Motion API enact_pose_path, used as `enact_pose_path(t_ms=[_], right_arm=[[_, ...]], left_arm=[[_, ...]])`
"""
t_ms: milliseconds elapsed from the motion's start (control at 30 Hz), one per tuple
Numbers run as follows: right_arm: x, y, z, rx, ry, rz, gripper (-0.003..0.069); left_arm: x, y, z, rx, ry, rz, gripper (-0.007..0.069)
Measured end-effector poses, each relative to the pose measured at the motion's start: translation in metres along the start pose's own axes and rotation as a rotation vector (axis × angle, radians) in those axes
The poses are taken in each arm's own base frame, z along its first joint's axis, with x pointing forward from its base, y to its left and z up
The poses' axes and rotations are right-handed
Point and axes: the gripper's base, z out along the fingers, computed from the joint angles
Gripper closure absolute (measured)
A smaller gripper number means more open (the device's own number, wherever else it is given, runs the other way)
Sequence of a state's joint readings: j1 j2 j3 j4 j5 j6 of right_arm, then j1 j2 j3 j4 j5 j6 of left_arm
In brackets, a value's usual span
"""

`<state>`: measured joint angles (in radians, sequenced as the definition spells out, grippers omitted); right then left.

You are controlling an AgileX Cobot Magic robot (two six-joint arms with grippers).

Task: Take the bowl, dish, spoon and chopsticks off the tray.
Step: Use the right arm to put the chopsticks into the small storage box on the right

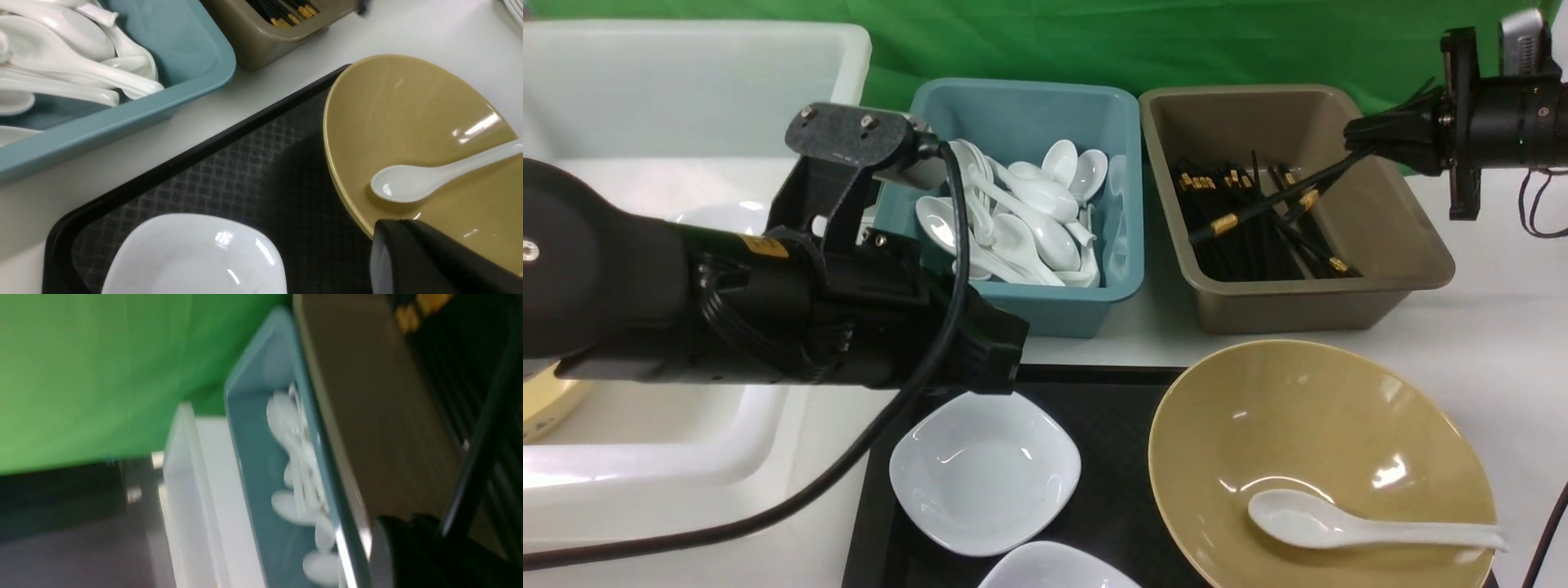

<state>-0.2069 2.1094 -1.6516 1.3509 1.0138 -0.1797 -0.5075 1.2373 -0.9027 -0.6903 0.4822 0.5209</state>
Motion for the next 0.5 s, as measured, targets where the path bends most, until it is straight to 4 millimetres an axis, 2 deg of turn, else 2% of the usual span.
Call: enact_pose_path(t_ms=[300,500], right_arm=[[-0.023,-0.004,-0.004,0.031,-0.238,-0.014,0.0640],[-0.038,-0.007,-0.009,0.087,-0.413,-0.102,0.0640]], left_arm=[[0.001,0.001,0.000,-0.007,0.015,-0.002,0.0631],[0.002,0.001,0.000,-0.012,0.018,-0.009,0.0630]])
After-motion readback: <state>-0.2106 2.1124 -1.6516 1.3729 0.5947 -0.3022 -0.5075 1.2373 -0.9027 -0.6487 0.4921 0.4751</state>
